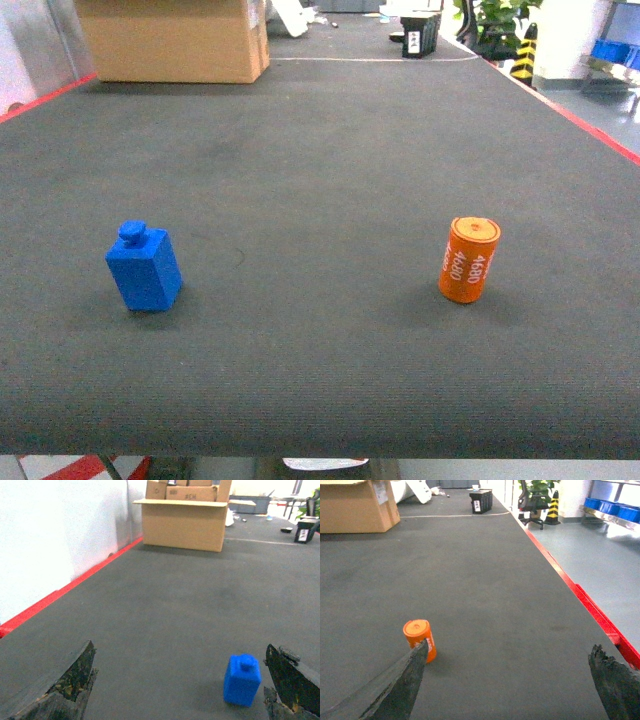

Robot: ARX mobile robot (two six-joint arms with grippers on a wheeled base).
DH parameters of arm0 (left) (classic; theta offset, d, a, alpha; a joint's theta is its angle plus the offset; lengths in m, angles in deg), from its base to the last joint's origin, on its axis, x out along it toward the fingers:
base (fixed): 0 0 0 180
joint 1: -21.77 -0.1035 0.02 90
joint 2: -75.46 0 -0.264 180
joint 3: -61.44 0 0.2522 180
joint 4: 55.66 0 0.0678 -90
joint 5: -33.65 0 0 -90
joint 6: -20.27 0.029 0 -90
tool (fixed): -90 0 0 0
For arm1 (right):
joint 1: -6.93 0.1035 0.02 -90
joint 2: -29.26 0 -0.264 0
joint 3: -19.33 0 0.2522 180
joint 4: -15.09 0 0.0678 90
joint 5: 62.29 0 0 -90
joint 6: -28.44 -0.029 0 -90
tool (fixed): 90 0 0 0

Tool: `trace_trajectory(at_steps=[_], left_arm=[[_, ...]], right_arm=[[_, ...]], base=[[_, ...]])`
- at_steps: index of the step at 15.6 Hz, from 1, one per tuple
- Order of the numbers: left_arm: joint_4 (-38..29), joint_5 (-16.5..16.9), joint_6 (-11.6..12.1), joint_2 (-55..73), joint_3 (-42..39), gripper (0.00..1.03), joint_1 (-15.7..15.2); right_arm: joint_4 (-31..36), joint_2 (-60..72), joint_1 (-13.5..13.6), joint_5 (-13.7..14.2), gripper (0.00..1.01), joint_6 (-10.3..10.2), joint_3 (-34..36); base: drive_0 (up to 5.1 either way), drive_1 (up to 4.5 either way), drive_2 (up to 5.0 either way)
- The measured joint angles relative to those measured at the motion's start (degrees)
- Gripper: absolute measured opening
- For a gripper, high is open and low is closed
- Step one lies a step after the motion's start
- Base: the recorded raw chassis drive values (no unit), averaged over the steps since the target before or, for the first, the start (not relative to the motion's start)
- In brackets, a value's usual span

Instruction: Sort blue parts and orange caps into right shelf containers

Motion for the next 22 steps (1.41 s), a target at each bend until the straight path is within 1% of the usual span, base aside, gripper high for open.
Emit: trace_trajectory(at_steps=[1, 2, 3, 4, 5, 6, 7, 8, 13, 16, 22], left_arm=[[-3.93, 2.23, 0.24, 6.16, 2.45, 0.98, -0.37], [-6.95, 3.85, 0.83, 12.20, 4.61, 0.98, -0.17], [-10.08, 5.01, 1.29, 20.44, 7.08, 0.98, 1.33], [-12.81, 5.38, 1.44, 27.91, 8.87, 0.98, 3.02], [-15.85, 5.35, 1.46, 35.41, 10.73, 0.98, 4.46], [-17.84, 5.35, 1.42, 40.28, 12.22, 0.98, 5.07], [-20.13, 5.38, 1.42, 47.15, 14.58, 0.98, 5.64], [-21.07, 5.35, 1.31, 51.06, 15.96, 0.98, 5.95], [-25.07, 5.33, 1.38, 64.78, 20.68, 0.98, 5.97], [-25.97, 5.27, 1.38, 70.42, 23.21, 0.98, 5.51], [-25.40, 4.90, 1.31, 76.02, 27.69, 0.98, 4.35]], right_arm=[[4.61, 6.29, 0.55, -1.11, 0.98, -0.09, -1.75], [9.27, 13.68, 2.19, -1.62, 0.98, -0.28, -3.80], [14.23, 22.14, 5.16, -1.70, 0.98, -0.26, -6.40], [18.25, 29.99, 7.41, -1.70, 0.98, -0.13, -9.16], [21.49, 37.09, 8.76, -1.27, 0.98, 0.17, -11.65], [23.67, 43.50, 9.16, -0.87, 0.98, 0.35, -13.81], [25.35, 51.08, 9.09, -0.79, 0.98, 0.52, -16.28], [25.83, 55.28, 8.96, -0.83, 0.98, 0.52, -18.01], [29.03, 68.98, 8.20, -1.75, 0.98, 0.57, -24.13], [29.22, 74.88, 7.69, -2.21, 0.98, 0.57, -27.61], [28.30, 82.07, 6.71, -2.60, 0.98, 0.48, -35.23]], base=[[0.0, 0.00, 0.0], [0.0, 0.00, 0.0], [0.0, 0.00, 0.0], [0.0, 0.00, 0.0], [0.0, 0.00, 0.0], [0.0, 0.00, 0.0], [0.0, 0.00, 0.0], [0.0, 0.00, 0.0], [0.0, 0.00, 0.0], [0.0, 0.00, 0.0], [0.0, 0.00, 0.0]])
